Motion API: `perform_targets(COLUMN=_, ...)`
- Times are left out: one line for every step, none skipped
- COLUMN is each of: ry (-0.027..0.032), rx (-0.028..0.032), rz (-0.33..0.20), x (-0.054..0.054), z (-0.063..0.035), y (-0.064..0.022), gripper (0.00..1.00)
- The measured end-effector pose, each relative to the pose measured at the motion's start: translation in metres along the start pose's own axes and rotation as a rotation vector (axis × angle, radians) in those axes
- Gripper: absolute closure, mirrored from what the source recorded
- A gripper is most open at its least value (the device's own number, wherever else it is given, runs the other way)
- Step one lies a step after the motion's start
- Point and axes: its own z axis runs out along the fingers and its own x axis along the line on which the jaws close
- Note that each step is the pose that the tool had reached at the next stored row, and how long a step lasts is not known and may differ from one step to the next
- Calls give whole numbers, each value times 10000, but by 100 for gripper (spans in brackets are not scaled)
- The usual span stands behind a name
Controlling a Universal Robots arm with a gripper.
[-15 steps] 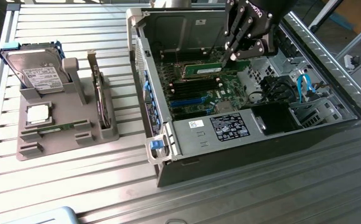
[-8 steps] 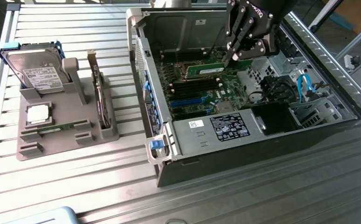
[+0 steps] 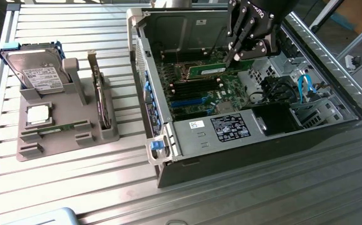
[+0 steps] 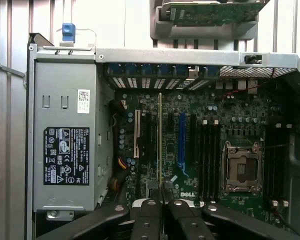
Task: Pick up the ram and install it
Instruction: 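Pick up the ram and move it above insertion slot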
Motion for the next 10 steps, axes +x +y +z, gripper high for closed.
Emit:
perform_targets(ry=-8, rx=17, rz=-6, x=-1, z=1, y=-1, gripper=88)
perform_targets(ry=-8, rx=17, rz=-6, x=-1, z=1, y=-1, gripper=88)
perform_targets(ry=-9, rx=17, rz=-7, x=-1, z=1, y=-1, gripper=88)
perform_targets(ry=-8, rx=18, rz=-7, x=-1, z=1, y=-1, gripper=88)
perform_targets(ry=-9, rx=17, rz=-7, x=0, z=1, y=-5, gripper=88)
perform_targets(ry=-10, rx=18, rz=-5, x=1, z=0, y=-25, gripper=88)
perform_targets(ry=-10, rx=18, rz=-6, x=1, z=0, y=-49, gripper=88)
perform_targets(ry=-9, rx=18, rz=-7, x=1, z=-1, y=-67, gripper=88)
perform_targets(ry=-10, rx=18, rz=-7, x=1, z=-1, y=-68, gripper=88)
perform_targets(ry=-10, rx=18, rz=-6, x=1, z=-1, y=-68, gripper=88)
